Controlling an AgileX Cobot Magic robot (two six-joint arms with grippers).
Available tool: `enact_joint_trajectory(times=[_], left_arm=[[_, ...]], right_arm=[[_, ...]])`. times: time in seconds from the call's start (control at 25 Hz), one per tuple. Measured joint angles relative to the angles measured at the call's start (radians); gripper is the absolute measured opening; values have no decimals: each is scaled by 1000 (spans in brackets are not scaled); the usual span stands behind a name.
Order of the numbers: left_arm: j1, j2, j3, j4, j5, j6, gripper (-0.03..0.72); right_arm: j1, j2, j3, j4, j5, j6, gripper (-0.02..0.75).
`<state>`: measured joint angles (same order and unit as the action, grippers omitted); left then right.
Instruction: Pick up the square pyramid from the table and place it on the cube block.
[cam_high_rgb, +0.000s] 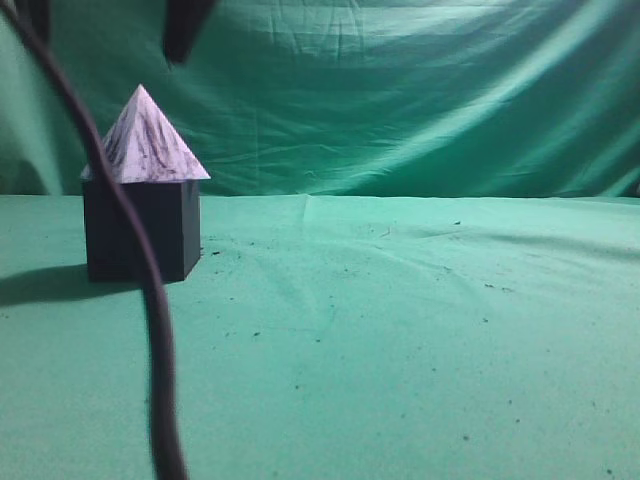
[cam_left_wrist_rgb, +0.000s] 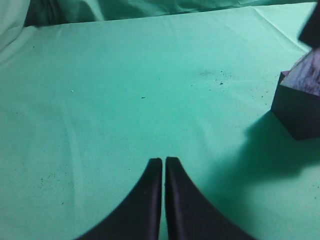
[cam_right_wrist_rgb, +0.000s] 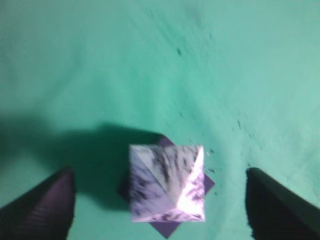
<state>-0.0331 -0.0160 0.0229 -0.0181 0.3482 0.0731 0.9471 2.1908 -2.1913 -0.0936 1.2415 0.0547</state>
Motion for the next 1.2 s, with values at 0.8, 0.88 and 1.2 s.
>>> enact_joint_trajectory(times=[0.8, 0.88, 1.2], left_arm=[[0, 0, 0, 0, 0, 0, 0], [0, 0, 0, 0, 0, 0, 0], [0, 0, 0, 0, 0, 0, 0]], right_arm=[[0, -621, 95, 86, 41, 24, 0], [0, -700, 225, 60, 39, 43, 0], [0, -1051, 760, 71, -87, 53, 0]])
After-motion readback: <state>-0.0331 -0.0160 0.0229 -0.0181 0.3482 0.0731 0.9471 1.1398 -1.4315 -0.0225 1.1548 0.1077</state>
